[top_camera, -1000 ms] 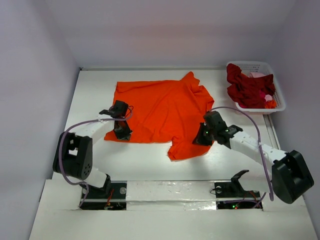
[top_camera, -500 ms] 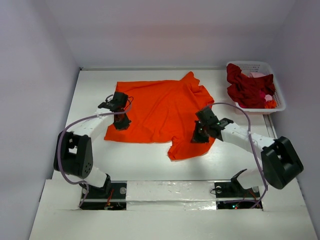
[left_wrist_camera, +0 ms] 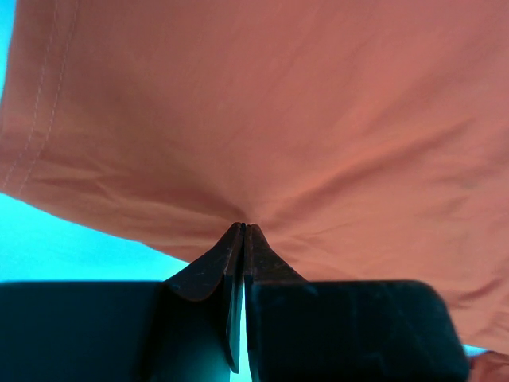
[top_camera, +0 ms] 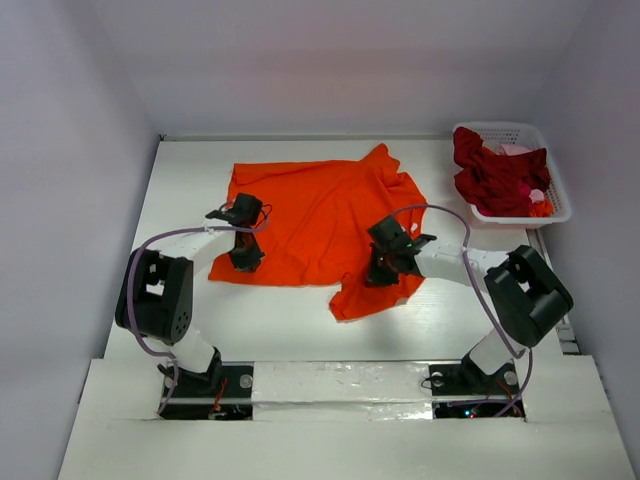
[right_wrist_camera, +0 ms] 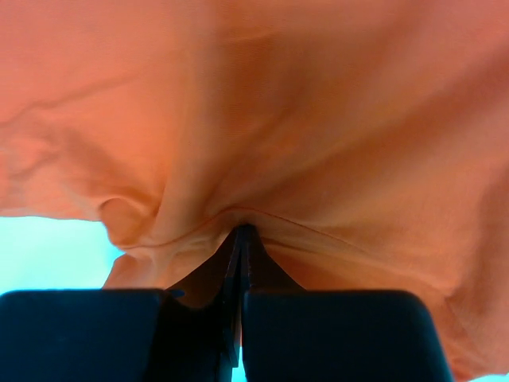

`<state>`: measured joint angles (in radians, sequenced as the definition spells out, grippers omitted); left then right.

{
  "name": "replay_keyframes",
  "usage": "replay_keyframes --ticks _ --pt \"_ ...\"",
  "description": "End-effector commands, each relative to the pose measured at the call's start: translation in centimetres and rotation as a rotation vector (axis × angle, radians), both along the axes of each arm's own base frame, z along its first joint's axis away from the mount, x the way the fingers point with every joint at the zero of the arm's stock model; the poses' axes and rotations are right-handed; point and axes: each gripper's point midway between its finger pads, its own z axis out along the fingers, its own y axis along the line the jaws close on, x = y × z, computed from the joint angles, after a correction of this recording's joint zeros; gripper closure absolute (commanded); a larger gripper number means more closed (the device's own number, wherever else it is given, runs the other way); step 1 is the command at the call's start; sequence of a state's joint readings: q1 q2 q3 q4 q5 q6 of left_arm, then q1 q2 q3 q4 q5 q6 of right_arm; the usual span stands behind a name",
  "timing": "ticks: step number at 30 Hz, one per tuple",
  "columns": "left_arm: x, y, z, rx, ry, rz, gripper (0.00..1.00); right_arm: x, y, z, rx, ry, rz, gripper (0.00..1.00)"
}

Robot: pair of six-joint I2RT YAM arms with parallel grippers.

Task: Fold and stack the t-shirts
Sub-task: Flatten out the tshirt

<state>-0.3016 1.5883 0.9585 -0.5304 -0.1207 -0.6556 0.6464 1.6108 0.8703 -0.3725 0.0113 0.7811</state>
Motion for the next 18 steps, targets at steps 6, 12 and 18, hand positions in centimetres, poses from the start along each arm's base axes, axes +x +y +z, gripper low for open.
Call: replay_keyframes --ticks 6,12,18 --pt "-4.3 0.3 -1.2 0.016 0.095 -0.043 1.0 -5.6 0.4 -3.0 -0.021 0.11 0.052 1.0" --pt "-6.0 -1.3 -1.5 -0.026 0.132 -0.07 1.0 -7.6 -0.2 -1.7 -0.01 0.114 0.05 1.0" --pt "-7.0 -1.6 -1.9 -0.03 0.152 -0.071 1.0 -9.0 -1.7 -0.2 -0.004 0.115 0.016 1.0"
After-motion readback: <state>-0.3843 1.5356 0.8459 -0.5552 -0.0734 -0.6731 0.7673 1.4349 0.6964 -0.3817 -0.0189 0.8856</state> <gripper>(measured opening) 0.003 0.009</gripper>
